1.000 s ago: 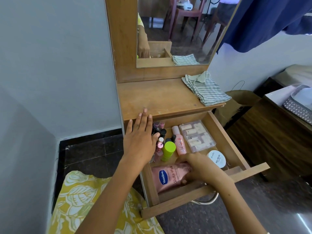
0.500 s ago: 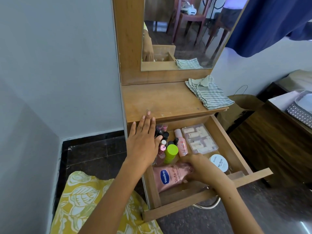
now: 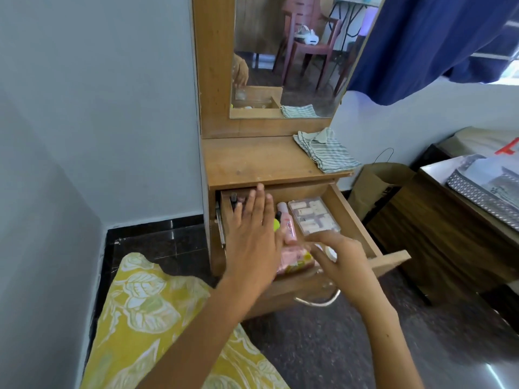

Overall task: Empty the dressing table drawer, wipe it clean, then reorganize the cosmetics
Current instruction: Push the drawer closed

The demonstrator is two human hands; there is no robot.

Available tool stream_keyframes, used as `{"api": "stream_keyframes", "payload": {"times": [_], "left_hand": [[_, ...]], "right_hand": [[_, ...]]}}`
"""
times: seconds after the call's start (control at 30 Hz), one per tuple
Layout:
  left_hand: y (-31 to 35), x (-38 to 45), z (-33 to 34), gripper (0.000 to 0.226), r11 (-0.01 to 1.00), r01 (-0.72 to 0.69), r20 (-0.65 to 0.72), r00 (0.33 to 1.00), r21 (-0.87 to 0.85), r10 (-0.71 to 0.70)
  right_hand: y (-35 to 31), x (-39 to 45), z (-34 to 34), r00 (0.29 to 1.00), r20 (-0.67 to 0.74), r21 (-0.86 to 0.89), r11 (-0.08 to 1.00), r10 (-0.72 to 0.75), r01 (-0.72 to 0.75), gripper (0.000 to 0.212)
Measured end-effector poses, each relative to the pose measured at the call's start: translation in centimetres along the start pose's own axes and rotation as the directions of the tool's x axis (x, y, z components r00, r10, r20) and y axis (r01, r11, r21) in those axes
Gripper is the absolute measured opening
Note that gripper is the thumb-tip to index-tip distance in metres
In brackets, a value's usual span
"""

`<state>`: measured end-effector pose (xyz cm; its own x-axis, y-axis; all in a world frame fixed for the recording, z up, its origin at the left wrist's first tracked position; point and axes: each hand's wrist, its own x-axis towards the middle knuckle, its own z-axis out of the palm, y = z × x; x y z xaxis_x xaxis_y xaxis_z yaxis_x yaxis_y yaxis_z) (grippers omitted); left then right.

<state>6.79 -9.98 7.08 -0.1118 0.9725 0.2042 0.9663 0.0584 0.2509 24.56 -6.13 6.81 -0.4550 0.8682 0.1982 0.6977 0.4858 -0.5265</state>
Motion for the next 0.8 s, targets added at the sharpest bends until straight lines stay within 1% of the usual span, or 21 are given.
{"api": "stream_keyframes", "payload": {"times": [0.07,0.1,0.17,0.23,0.27,0.3,0.37,0.43,0.5,0.57,0.67,0.8], "left_hand": [[3.2,-4.3,0.6,0.067,0.994,-0.005,-0.058,0.998,-0.106,-0.001],[4.8,-6.6,1.0,0.068,0.99,0.002,-0.069,0.998,-0.143,-0.012],[7.6,-10.3,2.5,0.074,0.979,0.011,-0.048,0.999,-0.202,-0.021],[9.1,-12.7,4.1,0.08,0.984,0.01,-0.013,1.0,-0.176,-0.013],[9.4,-13.4,4.7,0.081,0.989,0.007,0.029,1.0,-0.144,-0.003],[9.3,-13.9,5.6,0.08,0.993,0.006,0.092,0.996,-0.115,0.004],[8.7,-14.3,6.9,0.077,0.999,0.013,0.17,0.985,-0.047,-0.005],[7.9,-14.1,8.0,0.075,0.999,0.038,0.182,0.983,0.012,-0.04],[7.1,-13.8,8.7,0.072,0.998,0.032,0.188,0.981,0.056,-0.042],[6.5,-13.4,9.3,0.07,0.996,0.03,0.201,0.979,0.079,-0.046],[5.7,-12.9,10.1,0.069,0.995,0.036,0.185,0.981,0.095,-0.053],[4.7,-11.8,10.4,0.067,0.992,0.026,0.156,0.987,0.123,-0.045]], "right_hand": [[0.4,-2.9,0.2,0.983,-0.183,-0.023,1.0,-0.008,0.004,0.014],[0.6,-4.7,0.6,0.959,-0.285,-0.044,0.999,0.0,-0.013,0.016],[1.4,-8.1,2.4,0.885,-0.463,-0.031,0.997,0.05,-0.073,0.016],[2.6,-10.9,4.8,0.822,-0.56,-0.007,0.991,0.106,-0.133,0.018],[3.2,-12.0,6.0,0.812,-0.57,-0.007,0.987,0.129,-0.162,0.021],[3.8,-12.7,7.1,0.82,-0.555,-0.017,0.984,0.14,-0.179,0.026],[4.6,-13.5,8.8,0.875,-0.467,-0.04,0.985,0.129,-0.167,0.04],[5.1,-13.5,10.2,0.933,-0.356,-0.081,0.992,0.058,-0.093,0.053],[5.4,-12.9,11.2,0.965,-0.26,-0.154,0.988,-0.02,-0.021,0.057],[5.7,-12.2,12.1,0.977,-0.211,-0.185,0.983,-0.032,-0.007,0.06],[6.1,-11.2,13.2,0.983,-0.184,-0.188,0.982,-0.019,-0.016,0.064],[6.6,-9.8,14.1,0.979,-0.201,-0.205,0.978,-0.021,-0.021,0.062]]}}
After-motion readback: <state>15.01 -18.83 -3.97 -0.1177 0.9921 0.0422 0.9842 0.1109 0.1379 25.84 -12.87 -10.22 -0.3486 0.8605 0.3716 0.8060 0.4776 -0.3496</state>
